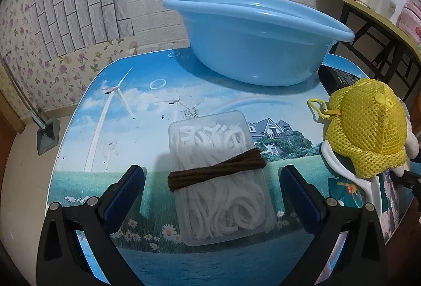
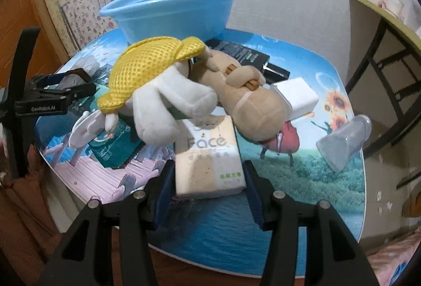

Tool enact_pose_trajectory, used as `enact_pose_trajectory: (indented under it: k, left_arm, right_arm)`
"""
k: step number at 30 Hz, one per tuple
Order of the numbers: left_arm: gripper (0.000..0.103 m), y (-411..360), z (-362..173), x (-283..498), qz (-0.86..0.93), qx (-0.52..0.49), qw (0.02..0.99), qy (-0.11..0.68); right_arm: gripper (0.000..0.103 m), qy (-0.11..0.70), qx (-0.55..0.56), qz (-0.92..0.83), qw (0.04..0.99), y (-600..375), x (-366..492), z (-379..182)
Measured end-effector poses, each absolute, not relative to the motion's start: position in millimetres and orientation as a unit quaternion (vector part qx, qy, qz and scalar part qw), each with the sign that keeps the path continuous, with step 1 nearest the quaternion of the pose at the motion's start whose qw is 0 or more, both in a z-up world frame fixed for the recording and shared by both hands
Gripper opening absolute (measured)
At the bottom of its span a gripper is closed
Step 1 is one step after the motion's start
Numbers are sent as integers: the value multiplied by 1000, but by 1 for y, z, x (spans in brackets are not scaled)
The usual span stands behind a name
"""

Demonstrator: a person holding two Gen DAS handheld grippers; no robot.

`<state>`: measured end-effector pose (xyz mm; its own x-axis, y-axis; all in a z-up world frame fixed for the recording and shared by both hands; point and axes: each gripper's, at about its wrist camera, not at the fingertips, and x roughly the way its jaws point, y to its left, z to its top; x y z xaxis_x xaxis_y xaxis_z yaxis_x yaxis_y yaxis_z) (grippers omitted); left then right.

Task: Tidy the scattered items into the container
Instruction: 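Grasp the 'Face' tissue pack with the right tool while the left tool grasps the cable box, then lift the tissue pack and cable box up toward the blue basin with both tools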

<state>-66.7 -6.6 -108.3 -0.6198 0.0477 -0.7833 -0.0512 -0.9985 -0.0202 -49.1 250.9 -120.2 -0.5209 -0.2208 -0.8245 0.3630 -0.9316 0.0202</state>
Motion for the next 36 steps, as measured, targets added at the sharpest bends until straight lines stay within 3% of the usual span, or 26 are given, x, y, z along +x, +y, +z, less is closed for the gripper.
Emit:
enact_pose_trajectory:
  k: [6,9,11,19,31,36]
  left_arm:
    - [103,-6,-109,-68,903,-429,24,1]
    - [103,-5,-110,-69,904,-426,22,0]
    - [103,-5,-110,-68,904,-426,21,0]
    - [103,-6,-111,-69,905,-425,27,2]
    - [103,-2,-108,-61,886,-461,48,14]
    - [103,-3,-107,-63,877,-476,65,19]
  right_arm:
    - [54,73,442,-877,173,251,-39,-122]
    - [83,73,446,-876,170,252,-38,-125]
    - [92,72,450,-874,169,255,-41,-126]
    - [103,71,456,-871,169,252,-51,-128]
    - [103,74,456,-871,169,254,-56,-127]
    - [70,82,437,-875,193,244,-46,-121]
